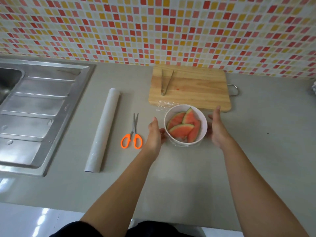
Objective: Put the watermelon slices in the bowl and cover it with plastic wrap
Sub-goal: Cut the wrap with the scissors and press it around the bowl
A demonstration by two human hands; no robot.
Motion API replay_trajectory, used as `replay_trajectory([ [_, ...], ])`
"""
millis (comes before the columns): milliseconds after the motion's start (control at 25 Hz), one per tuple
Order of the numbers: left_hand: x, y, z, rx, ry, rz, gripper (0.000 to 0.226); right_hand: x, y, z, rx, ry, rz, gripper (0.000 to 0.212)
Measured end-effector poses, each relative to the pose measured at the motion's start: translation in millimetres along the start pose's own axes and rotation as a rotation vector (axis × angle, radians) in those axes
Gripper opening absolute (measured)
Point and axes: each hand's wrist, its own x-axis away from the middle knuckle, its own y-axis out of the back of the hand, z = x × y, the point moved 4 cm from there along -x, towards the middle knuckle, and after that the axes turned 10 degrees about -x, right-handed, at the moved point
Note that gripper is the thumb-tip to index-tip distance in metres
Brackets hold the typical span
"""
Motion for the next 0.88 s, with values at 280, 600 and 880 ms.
replay_trajectory([
  [280,-18.0,16.5,-5.4,-0.047,0.04,0.001,0.046,29.9,18.7,-48.3,0.087,-0.165,0.098,0.087],
  [600,-30.3,30.7,-14.6,-0.474,0.078,-0.054,0.051,-11.8,-18.1,-3.0,0.341,-0.091,0.217,0.082],
  [880,-25.4,42.2,-11.8,-0.266,-0.059,-0.078,0.028,-16.1,-17.3,3.8,0.112,-0.168,0.134,0.034],
])
